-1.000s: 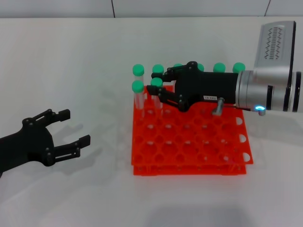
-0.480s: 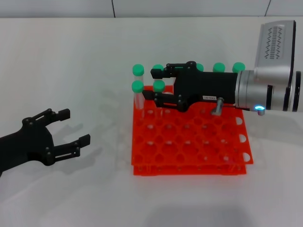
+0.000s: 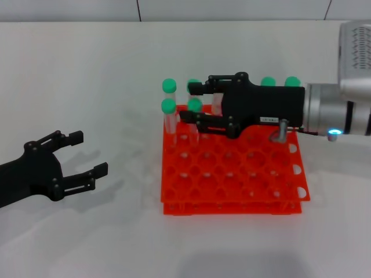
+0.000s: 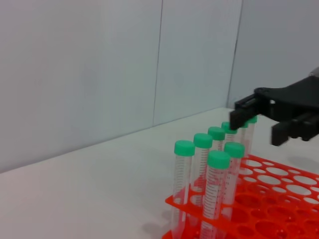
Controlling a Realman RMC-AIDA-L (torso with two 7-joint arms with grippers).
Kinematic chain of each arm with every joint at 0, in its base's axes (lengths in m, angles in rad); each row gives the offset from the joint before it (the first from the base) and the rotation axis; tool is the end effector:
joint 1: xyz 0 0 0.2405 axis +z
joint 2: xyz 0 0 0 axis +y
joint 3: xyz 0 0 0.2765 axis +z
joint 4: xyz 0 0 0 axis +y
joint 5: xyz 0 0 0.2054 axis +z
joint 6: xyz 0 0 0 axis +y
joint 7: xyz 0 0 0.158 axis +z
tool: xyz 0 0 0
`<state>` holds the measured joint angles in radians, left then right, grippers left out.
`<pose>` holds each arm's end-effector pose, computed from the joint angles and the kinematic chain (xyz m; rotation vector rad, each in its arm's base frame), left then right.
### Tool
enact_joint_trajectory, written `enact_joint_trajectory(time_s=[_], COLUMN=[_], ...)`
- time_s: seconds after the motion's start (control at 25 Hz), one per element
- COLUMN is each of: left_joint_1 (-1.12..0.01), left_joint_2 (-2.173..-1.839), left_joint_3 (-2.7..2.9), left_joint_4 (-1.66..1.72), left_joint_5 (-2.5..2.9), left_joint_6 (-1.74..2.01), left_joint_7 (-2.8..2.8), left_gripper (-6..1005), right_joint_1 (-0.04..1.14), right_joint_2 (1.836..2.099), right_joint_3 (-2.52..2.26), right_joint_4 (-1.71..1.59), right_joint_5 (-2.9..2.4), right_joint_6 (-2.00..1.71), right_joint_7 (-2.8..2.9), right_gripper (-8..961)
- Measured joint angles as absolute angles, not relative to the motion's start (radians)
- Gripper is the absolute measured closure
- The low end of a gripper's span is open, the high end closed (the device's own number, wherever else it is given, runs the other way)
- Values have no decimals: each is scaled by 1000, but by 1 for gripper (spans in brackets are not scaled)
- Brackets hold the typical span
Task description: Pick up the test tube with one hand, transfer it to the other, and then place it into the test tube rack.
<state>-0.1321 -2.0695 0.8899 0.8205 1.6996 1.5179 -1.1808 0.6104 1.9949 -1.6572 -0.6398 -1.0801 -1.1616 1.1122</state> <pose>-0.3378 0.2560 0.0035 -2.5057 -0.5510 -0.6578 0.1711 0.3676 -0.0781 -2.7746 0.1121 0.8405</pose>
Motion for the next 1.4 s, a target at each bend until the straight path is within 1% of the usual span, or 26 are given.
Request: enact_joint_trajectory(time_s=[0.24,0.4,0.6,0.8,1.16,1.4], left_joint_1=[-154,-166,-184,-217,-260,-288], left_joint_2=[-2057,-2048,-2034,-2022,-1995,-1987], left_joint_3=[890,891,891,891,890,889], left_joint_4=[821,822,822,822,814,813], left_joint_5=[1712,1720,1729,1776,1805,1854], left_joint_6=[1525,1533,1559,1582,1622,1651], left_joint_7=[-1218,-1232,-1235,-1256,-1278,-1304], left_gripper=[105,105,105,105,105,105], right_joint_1=[570,504,420,400,383,377], right_joint_2=[1954,1948,1964,1956,1953,1946], right_joint_3=[-1625,-1505,-1337,-1289,-1286,-1280], right_joint_4=[-675,-705,-749,-737,-726,-725], right_joint_5=[-1134,-1214,-1319,-1368,-1440,-1476], right_joint_6=[-1255,-1343,-1413,-1437,-1447,-1462], right_joint_7=[1170,1175,1178,1176,1168,1167], right_gripper=[332,309,79,78,77,77])
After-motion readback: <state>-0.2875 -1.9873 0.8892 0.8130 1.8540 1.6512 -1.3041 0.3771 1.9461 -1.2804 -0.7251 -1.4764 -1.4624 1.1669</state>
